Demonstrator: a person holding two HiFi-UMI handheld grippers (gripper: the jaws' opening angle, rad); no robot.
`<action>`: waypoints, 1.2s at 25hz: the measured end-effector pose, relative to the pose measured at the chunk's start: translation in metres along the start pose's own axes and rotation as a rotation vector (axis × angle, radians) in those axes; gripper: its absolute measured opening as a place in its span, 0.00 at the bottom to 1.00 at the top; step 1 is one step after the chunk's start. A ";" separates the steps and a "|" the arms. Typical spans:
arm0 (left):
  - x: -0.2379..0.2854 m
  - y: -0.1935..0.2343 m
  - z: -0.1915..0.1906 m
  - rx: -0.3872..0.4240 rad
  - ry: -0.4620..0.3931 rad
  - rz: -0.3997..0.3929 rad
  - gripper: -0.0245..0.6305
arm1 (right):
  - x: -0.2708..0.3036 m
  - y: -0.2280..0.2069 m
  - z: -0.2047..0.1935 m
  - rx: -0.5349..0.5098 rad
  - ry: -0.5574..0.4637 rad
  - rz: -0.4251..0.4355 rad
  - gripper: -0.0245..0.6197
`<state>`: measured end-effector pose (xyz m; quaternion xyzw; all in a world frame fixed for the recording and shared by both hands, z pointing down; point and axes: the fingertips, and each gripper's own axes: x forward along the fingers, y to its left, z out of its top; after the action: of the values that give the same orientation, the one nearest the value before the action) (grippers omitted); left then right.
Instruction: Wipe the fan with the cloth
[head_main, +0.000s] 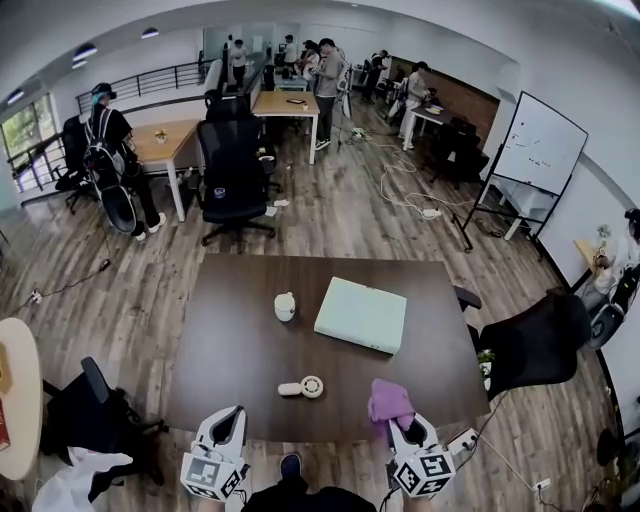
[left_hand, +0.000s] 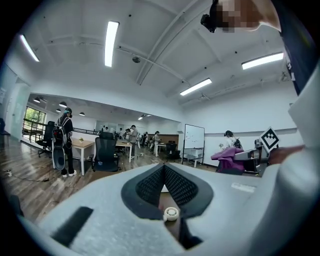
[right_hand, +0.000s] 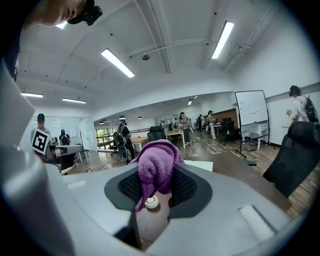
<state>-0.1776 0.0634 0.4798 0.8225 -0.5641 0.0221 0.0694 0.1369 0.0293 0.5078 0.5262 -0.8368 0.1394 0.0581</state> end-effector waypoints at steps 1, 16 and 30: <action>0.005 0.005 0.003 0.006 -0.004 -0.012 0.03 | 0.006 -0.001 0.003 0.004 -0.008 -0.011 0.23; 0.068 0.026 -0.022 0.089 0.094 -0.075 0.03 | 0.065 -0.001 0.017 0.032 0.003 -0.011 0.23; 0.140 0.020 -0.130 0.354 0.433 -0.191 0.13 | 0.103 -0.017 -0.012 -0.028 0.120 0.055 0.23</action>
<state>-0.1398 -0.0550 0.6265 0.8472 -0.4437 0.2887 0.0455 0.1062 -0.0628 0.5477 0.4928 -0.8479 0.1606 0.1116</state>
